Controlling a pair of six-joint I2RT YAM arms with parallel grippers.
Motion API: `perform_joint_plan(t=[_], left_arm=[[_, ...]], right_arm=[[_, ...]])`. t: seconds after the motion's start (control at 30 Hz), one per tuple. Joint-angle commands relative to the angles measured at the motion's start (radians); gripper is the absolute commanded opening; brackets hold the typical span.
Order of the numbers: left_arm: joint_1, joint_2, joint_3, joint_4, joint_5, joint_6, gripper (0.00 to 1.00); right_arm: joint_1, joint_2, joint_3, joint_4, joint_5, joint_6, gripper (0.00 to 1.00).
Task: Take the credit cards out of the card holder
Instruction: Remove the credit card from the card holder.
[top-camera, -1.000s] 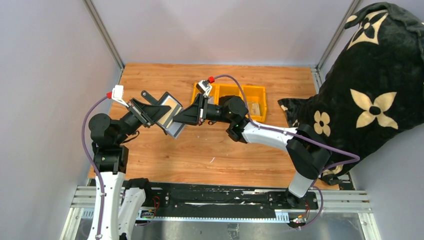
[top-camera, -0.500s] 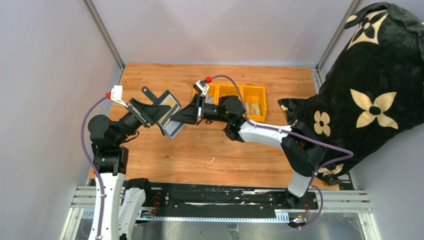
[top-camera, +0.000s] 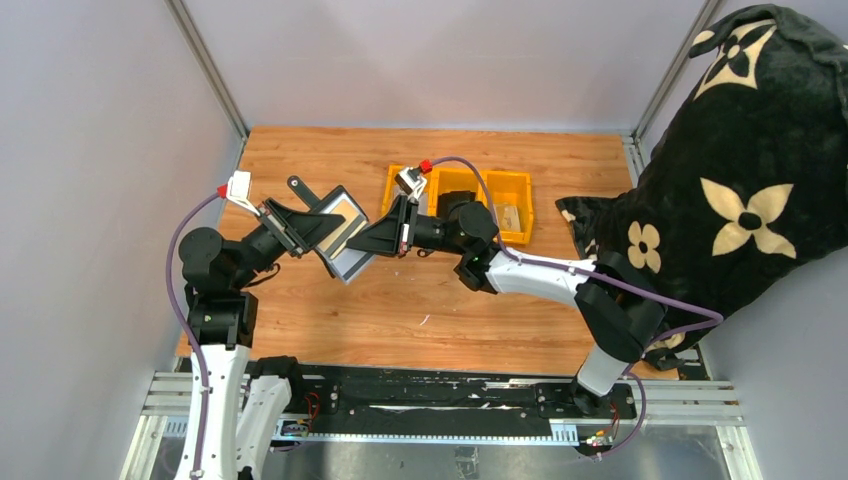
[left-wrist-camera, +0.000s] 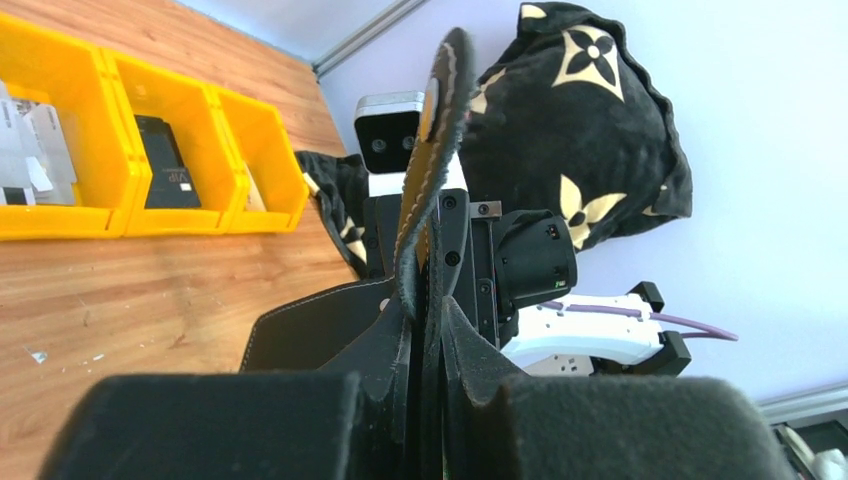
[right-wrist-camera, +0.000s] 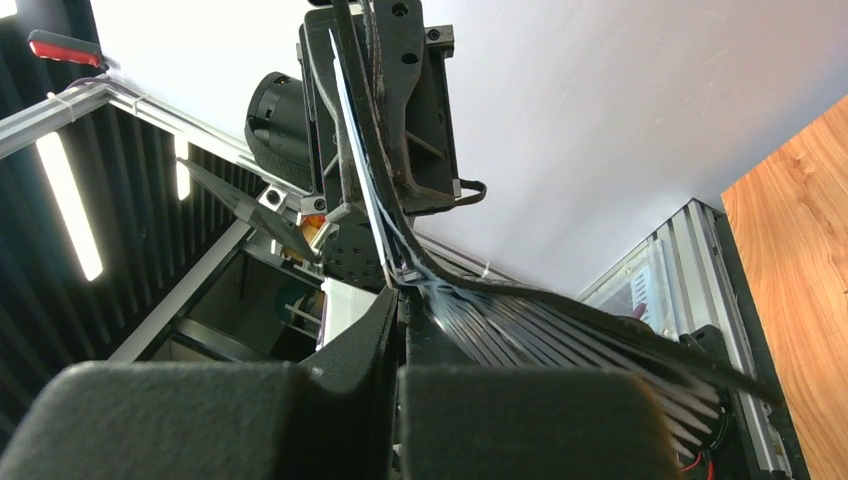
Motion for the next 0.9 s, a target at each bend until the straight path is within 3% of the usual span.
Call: perform_joint_plan(t=[0.0, 0.27, 0.3, 0.4, 0.53, 0.6, 0.87], left_arm=[[-0.003, 0.002, 0.009, 0.033, -0.007, -0.014, 0.11], [-0.003, -0.002, 0.018, 0.023, -0.007, -0.014, 0.09], [-0.003, -0.003, 0.017, 0.021, -0.008, -0.012, 0.07], [-0.003, -0.005, 0.019, 0.017, -0.009, -0.010, 0.00], [-0.003, -0.006, 0.026, 0.017, -0.005, -0.010, 0.00], [-0.003, -0.005, 0.030, 0.016, -0.001, -0.014, 0.00], [-0.004, -0.007, 0.032, 0.016, 0.004, -0.013, 0.00]], right_arm=[[0.026, -0.027, -0.047, 0.061, 0.004, -0.022, 0.00], [0.028, -0.023, -0.059, 0.096, 0.009, -0.008, 0.01], [0.028, -0.021, -0.056, 0.101, 0.011, -0.003, 0.04], [0.028, -0.012, -0.030, 0.125, 0.021, 0.018, 0.35], [0.028, -0.002, 0.008, 0.129, 0.032, 0.029, 0.45], [0.027, -0.001, 0.020, 0.122, 0.036, 0.028, 0.43], [0.025, 0.010, 0.025, 0.114, 0.051, 0.041, 0.21]])
